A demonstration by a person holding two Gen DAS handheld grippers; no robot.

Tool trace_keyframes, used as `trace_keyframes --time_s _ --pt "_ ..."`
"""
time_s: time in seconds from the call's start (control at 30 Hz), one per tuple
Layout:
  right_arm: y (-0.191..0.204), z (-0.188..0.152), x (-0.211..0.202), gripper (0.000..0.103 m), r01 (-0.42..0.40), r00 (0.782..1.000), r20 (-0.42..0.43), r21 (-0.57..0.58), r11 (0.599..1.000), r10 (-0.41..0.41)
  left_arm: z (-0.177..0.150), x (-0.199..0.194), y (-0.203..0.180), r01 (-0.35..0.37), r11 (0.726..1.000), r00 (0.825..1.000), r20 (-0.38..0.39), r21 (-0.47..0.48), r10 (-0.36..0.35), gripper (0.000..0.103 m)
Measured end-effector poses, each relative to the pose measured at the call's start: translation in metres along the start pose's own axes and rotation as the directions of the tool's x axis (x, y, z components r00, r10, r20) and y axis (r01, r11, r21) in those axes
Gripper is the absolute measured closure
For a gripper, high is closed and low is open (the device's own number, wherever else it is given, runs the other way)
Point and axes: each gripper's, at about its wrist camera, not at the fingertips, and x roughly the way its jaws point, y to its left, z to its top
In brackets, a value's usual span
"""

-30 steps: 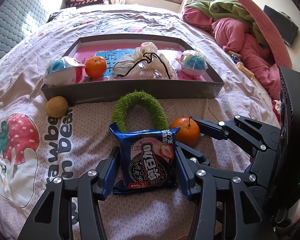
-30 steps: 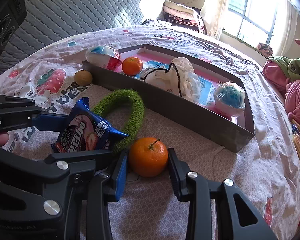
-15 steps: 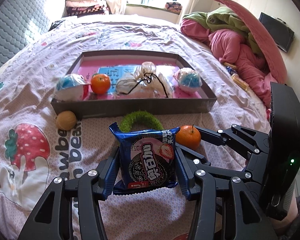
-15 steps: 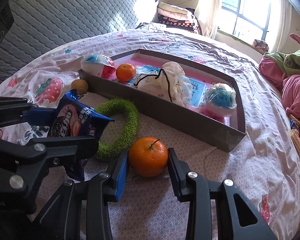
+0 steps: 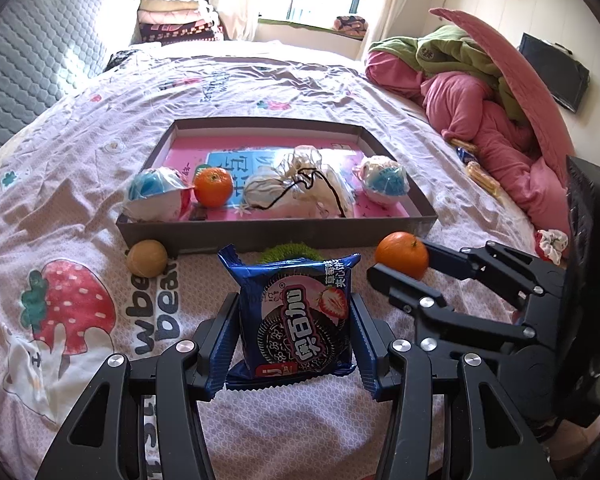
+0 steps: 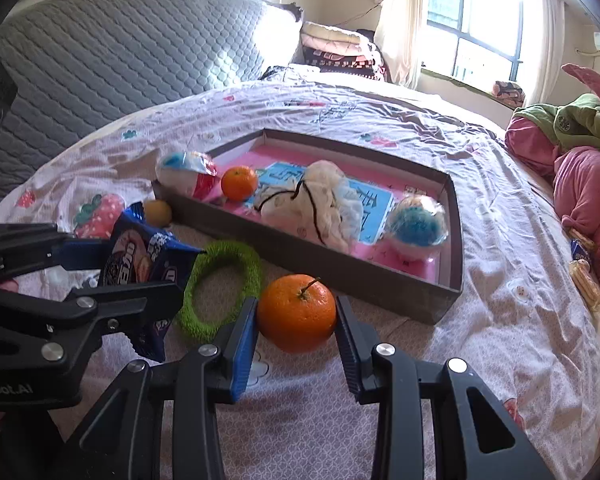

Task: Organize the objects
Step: 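Carry the cookie packet with the left tool while the right tool grasps and carries the orange over the tray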

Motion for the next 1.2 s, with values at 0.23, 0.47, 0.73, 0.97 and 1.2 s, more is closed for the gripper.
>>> trace_keyframes --time_s 0.23,0.47,0.73,0.97,1.2 --pt "-0.006 0.011 -0.007 0.065 0.008 0.999 0.037 0.023 1.0 -0.009 0.007 -0.005 0.003 -0.019 1.0 0.999 0.038 0.0 0.019 0.05" --pt "-0.009 0.023 -0.014 0.065 0.023 0.996 0.08 0.041 0.999 -0.026 0.014 -0.008 0.004 -0.044 0.999 0.997 0.065 0.007 0.044 0.05" --pt "-0.011 0.035 -0.019 0.065 0.028 0.992 0.117 0.063 0.998 -0.035 0.019 -0.009 0.004 -0.079 0.997 0.993 0.089 0.011 0.077 0.05" --pt "-0.011 0.042 -0.02 0.065 0.029 0.99 0.137 0.072 0.997 -0.038 0.024 -0.008 0.006 -0.092 0.996 0.991 0.095 0.009 0.091 0.05" --pt "-0.012 0.045 -0.02 0.065 0.033 0.988 0.146 0.077 0.996 -0.044 0.028 -0.006 0.007 -0.099 0.995 0.989 0.106 0.005 0.098 0.05"
